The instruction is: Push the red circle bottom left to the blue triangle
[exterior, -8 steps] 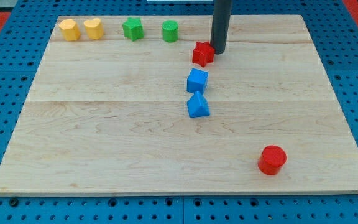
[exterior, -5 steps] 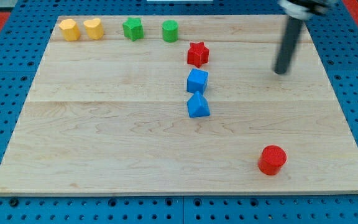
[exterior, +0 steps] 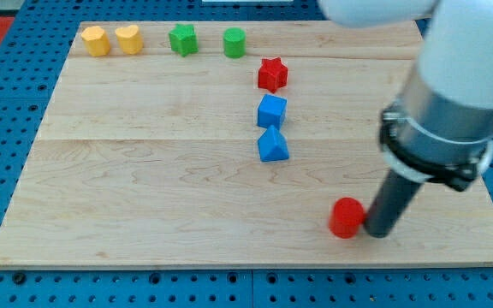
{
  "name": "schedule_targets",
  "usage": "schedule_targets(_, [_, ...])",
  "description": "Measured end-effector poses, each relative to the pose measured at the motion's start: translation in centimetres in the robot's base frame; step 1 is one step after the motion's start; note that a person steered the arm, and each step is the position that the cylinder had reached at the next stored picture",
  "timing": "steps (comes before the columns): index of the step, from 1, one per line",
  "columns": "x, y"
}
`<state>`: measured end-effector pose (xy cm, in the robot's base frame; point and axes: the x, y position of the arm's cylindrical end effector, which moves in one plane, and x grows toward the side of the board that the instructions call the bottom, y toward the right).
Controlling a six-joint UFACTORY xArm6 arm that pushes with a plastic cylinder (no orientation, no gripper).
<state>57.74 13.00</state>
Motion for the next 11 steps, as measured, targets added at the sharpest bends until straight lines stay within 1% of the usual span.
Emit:
schedule_targets(1, [0.0,-3.5])
schedule_targets(3, [-0.2,-6.6])
schedule_targets(4, [0.4,-7.2])
schedule_targets(6, [0.5,-11.4])
schedule_targets(7, [-0.3,-11.0])
schedule_targets(8, [-0.9,-8.0])
schedule_targets(9, [-2.7,-7.9])
schedule_targets(10, [-3.4,-8.2])
schedule_targets(11, [-2.7,-4.3])
